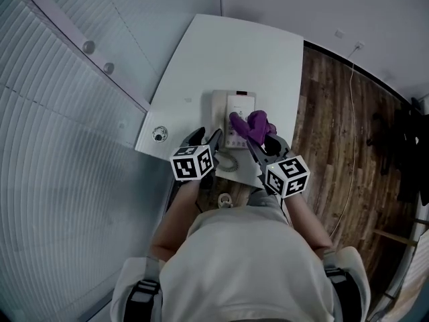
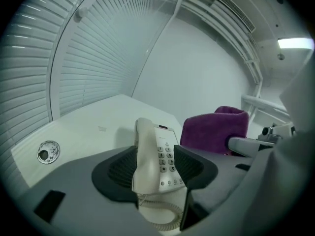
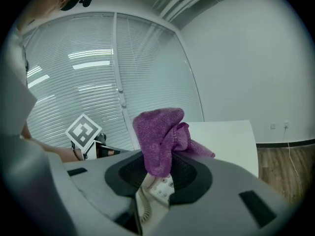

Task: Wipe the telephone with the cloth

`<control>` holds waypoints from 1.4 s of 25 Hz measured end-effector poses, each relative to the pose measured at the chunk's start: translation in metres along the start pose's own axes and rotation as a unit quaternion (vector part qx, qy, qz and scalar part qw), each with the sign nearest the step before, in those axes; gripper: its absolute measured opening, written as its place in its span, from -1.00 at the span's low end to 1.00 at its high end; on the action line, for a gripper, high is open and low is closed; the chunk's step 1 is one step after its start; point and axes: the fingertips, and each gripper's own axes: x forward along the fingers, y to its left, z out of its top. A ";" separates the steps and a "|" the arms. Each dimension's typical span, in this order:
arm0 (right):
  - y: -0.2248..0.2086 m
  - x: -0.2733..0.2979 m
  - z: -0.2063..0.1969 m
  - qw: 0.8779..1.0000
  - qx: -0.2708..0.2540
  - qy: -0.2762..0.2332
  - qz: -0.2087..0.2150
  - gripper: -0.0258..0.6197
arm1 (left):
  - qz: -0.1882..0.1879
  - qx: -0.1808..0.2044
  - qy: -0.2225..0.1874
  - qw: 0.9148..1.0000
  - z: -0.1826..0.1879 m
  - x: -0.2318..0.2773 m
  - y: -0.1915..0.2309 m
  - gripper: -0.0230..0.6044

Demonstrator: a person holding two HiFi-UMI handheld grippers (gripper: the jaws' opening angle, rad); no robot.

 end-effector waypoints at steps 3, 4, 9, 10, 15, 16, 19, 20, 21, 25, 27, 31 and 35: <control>-0.006 0.014 0.008 1.000 -0.009 0.000 0.005 -0.53 | 0.000 -0.006 0.007 1.000 -0.002 0.009 0.000 -0.23; -0.008 0.019 0.012 1.000 -0.013 -0.001 0.007 -0.53 | 0.000 -0.008 0.009 1.000 -0.003 0.011 0.001 -0.23; -0.020 0.048 0.032 0.999 -0.032 -0.010 0.006 -0.53 | 0.007 -0.013 0.015 1.000 -0.006 0.020 0.006 -0.23; -0.022 0.054 0.036 0.999 -0.035 -0.011 0.006 -0.53 | 0.008 -0.014 0.016 1.000 -0.007 0.021 0.007 -0.23; -0.030 0.087 0.047 0.999 -0.049 -0.008 0.008 -0.53 | 0.014 -0.022 0.017 1.000 -0.008 0.024 0.011 -0.23; -0.031 0.093 0.048 0.999 -0.051 -0.006 0.008 -0.53 | 0.015 -0.024 0.017 0.999 -0.008 0.025 0.012 -0.23; -0.035 0.112 0.052 0.998 -0.060 0.001 0.009 -0.53 | 0.017 -0.029 0.019 0.999 -0.009 0.026 0.014 -0.23; -0.035 0.118 0.053 0.998 -0.064 0.003 0.009 -0.53 | 0.018 -0.031 0.019 0.999 -0.009 0.026 0.015 -0.23; -0.036 0.124 0.054 0.998 -0.067 0.005 0.009 -0.53 | 0.019 -0.032 0.020 0.999 -0.010 0.027 0.015 -0.23; -0.038 0.146 0.053 0.996 -0.083 0.013 0.009 -0.53 | 0.022 -0.035 0.020 0.999 -0.012 0.030 0.018 -0.23; -0.039 0.156 0.051 0.996 -0.090 0.020 0.007 -0.53 | 0.026 -0.038 0.021 0.999 -0.014 0.030 0.021 -0.23; -0.038 0.172 0.041 0.995 -0.094 0.039 0.012 -0.53 | 0.032 -0.045 0.025 0.998 -0.019 0.030 0.024 -0.23; -0.039 0.181 0.027 0.994 -0.081 0.066 0.016 -0.53 | 0.035 -0.050 0.027 0.998 -0.022 0.030 0.025 -0.23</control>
